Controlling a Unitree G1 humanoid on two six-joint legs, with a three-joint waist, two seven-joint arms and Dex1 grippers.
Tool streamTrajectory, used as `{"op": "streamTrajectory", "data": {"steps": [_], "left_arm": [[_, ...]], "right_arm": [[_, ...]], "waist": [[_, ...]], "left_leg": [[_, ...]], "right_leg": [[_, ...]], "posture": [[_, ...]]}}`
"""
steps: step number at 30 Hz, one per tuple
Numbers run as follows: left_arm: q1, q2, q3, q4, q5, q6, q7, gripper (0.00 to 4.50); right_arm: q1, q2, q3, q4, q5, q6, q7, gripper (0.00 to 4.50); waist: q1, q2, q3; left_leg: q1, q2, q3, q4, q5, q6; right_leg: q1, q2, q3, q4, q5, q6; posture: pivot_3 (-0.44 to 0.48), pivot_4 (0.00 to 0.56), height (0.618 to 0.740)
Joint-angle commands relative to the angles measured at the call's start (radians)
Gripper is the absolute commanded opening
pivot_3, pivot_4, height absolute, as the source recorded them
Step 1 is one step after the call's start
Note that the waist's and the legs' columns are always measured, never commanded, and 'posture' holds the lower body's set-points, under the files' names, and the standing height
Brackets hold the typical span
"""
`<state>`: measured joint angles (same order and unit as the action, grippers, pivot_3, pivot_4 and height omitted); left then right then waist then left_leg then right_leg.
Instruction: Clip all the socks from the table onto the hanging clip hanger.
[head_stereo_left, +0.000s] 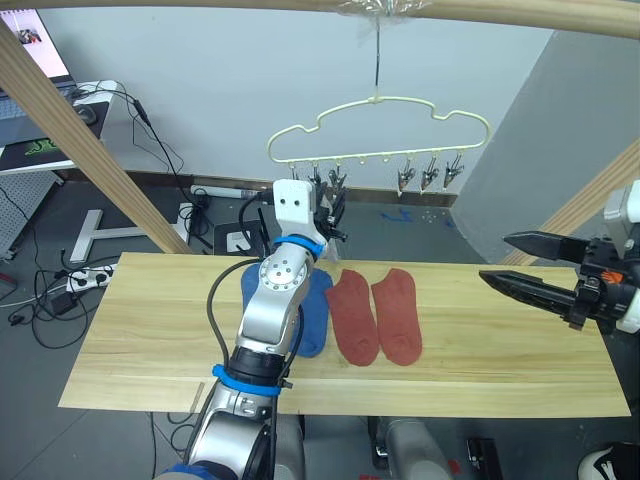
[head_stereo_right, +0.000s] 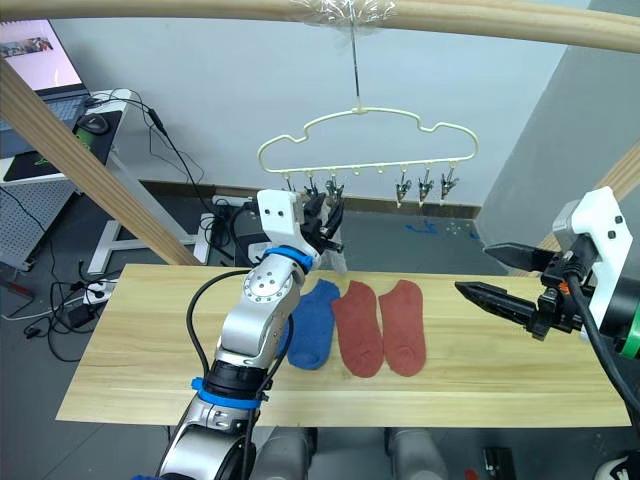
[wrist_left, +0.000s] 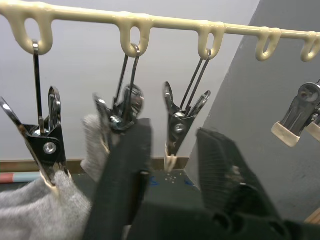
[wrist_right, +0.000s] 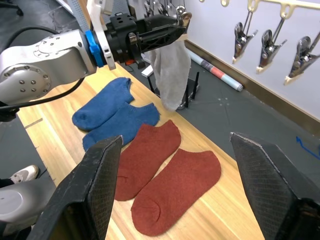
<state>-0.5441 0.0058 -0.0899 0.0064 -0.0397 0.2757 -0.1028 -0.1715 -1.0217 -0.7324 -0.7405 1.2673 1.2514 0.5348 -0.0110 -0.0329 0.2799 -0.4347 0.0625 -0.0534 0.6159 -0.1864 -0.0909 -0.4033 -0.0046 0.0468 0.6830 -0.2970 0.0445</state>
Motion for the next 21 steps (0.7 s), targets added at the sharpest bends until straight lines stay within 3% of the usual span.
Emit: {"op": "streamTrajectory", "data": {"steps": [1,21], "left_arm": [[-0.021,-0.004,0.003,-0.019,0.003,-0.012,0.001,2.87],[-0.142,-0.058,0.029,0.11,0.0,-0.05,0.037,2.87]], "right_arm": [[0.021,-0.028,-0.034,-0.008,0.035,-0.046,-0.025,3.59],[0.137,-0.087,-0.065,-0.017,0.144,-0.139,-0.139,3.59]], "waist": [[-0.001,0.0,0.0],[-0.022,0.0,0.0]], "left_leg": [[0.0,0.0,0.0,0.0,0.0,0.0],[0.0,0.0,0.0,0.012,-0.001,0.002]], "right_leg": [[0.0,0.0,0.0,0.0,0.0,0.0],[0.005,0.0,0.001,0.0,0.001,0.003]], "posture": [[-0.088,0.253,0.74],[-0.121,0.257,0.74]]}}
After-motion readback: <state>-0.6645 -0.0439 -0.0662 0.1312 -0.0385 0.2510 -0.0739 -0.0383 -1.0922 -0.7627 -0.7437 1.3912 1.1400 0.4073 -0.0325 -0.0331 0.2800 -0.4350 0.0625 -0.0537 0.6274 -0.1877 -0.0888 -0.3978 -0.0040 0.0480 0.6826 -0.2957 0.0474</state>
